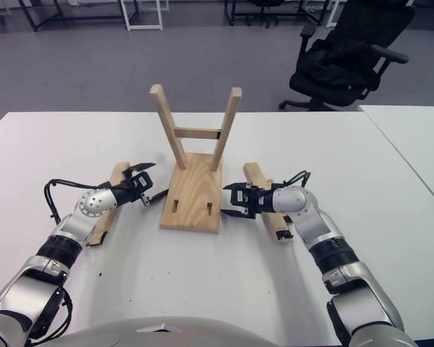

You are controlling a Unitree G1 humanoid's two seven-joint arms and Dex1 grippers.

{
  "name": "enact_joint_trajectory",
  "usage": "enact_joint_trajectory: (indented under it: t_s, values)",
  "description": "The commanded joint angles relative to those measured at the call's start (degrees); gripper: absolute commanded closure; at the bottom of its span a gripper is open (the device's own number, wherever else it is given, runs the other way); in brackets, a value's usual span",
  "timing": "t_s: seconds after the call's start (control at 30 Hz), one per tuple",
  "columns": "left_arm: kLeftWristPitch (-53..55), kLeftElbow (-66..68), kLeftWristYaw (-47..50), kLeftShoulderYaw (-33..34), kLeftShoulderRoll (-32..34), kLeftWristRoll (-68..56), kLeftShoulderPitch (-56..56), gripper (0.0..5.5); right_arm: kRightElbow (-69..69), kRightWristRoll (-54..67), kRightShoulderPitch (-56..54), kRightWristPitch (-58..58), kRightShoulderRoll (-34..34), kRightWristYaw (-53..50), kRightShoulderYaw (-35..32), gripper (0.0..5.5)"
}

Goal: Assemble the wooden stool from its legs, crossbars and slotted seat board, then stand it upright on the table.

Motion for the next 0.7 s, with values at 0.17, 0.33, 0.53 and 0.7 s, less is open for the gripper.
enact_joint_trajectory:
  t_s: [0.17,0.33,0.53,0.7]
  values:
    - [3.40,-16.55,-5.10,-2.03,5.58,1.44,13.17,0.87,-5.15,-2.99,0.47,8.43,2.28,-7.78,-1.44,2.31]
    - [8.15,-25.12,-5.03,-4.50,6.37,4.15,17.51,0.87,-4.99,-3.14,1.94,8.44,4.35,-8.04,0.79,2.31]
    - [11.74,-30.71,-1.47,-0.37,7.54,5.00,16.46,0.87,-4.41,2.78,1.44,10.85,6.30,-13.35,-7.23,2.31]
    - [12.82,-37.60,5.17,6.69,5.08,1.21,18.58,0.87,-6.11,16.57,5.46,19.97,4.16,-19.51,-27.16,2.31]
